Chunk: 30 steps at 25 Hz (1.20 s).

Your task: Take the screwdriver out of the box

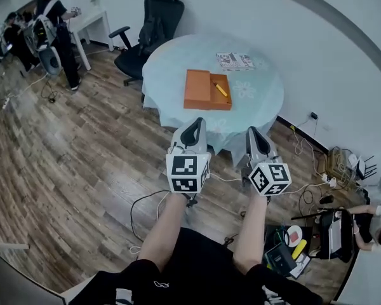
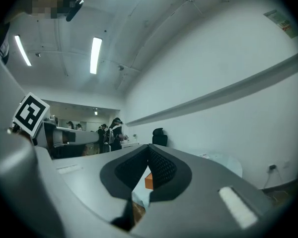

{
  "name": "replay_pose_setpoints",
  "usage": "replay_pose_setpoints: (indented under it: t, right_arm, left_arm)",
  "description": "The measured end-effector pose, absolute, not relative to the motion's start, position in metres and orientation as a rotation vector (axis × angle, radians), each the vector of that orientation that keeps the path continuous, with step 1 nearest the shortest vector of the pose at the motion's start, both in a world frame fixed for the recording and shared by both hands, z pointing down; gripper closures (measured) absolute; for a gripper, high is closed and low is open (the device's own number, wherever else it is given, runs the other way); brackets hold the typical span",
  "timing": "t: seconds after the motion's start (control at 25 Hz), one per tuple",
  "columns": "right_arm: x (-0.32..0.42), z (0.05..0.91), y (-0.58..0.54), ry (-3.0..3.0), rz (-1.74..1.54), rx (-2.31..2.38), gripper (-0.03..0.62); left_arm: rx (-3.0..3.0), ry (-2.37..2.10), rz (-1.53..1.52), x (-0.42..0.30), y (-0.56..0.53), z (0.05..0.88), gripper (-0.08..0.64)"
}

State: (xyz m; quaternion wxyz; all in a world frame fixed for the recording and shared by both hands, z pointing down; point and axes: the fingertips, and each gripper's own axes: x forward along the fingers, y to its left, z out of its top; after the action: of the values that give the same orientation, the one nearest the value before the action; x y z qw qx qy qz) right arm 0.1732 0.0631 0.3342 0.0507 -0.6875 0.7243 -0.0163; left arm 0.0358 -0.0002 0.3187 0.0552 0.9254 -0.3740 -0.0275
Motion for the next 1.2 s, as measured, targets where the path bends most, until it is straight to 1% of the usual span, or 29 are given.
replay_pose_setpoints:
  t: [0.28, 0.52, 0.8, 1.0, 1.2]
  right_arm:
    - [0.171, 0.371, -0.071, 2.345, -0.18, -2.034, 0.584]
    - [0.19, 0.393, -0.132, 2.348, -0.266, -2.078, 0.584]
    - [0.258, 0.442, -0.157, 2.221, -0.438, -2.248, 0.584]
    - [0.273, 0.498, -0.193, 2.345, -0.614, -2.251, 0.587]
    - [0.286, 0.523, -0.249, 2.588, -0.637, -2.207, 0.59]
  left_arm:
    - [2.721, -1.102, 0.062, 0.072, -0.118, 0.368, 0.557]
    - [2.673, -1.072, 0.152, 0.098, -0.188, 0.402, 0.557]
    - [2.626, -0.994, 0.279, 0.15, -0.219, 0.451, 0.557]
    - [2.577, -1.029, 0.371, 0.171, -0.238, 0.483, 0.557]
    - [2.516, -1.078, 0.406, 0.183, -0.253, 0.503, 0.557]
